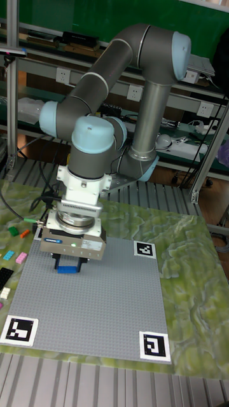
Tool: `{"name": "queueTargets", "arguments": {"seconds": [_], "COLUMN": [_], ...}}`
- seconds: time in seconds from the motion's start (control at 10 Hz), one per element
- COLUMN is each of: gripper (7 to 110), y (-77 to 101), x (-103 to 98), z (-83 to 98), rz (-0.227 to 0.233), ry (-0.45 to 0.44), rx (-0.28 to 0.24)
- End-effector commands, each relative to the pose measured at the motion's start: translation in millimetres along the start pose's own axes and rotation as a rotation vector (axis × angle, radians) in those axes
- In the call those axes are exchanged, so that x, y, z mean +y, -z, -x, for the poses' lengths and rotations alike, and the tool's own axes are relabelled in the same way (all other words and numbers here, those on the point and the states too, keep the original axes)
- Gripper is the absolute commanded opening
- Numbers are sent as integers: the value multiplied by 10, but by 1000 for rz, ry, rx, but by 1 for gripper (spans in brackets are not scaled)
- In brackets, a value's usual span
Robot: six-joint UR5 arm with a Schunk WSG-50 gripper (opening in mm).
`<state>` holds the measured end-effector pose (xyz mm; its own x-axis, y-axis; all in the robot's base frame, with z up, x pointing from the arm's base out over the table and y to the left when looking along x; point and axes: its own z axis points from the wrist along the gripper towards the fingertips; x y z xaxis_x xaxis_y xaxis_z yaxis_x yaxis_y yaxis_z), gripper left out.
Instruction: Stack small Lego blocks one on top of the other
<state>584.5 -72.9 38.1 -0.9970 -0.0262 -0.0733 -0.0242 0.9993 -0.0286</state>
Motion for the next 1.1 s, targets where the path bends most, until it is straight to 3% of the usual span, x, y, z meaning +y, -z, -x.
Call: {"name": "queueTargets", "arguments": {"seconds": [0.0,0.3,0.5,0.6,0.8,1.0], "gripper": [7,7,7,7,7,7], "y": [5,14,10,-45,-144,-102], "x": [176,-39,-88,-77,168,511], "z": [28,-112,60,111,154,182], "rz": [30,-52,-76,-92,-85,-22], "ry": [33,106,62,39,-12,-58], "rx": [19,78,9,-1,42,69]}}
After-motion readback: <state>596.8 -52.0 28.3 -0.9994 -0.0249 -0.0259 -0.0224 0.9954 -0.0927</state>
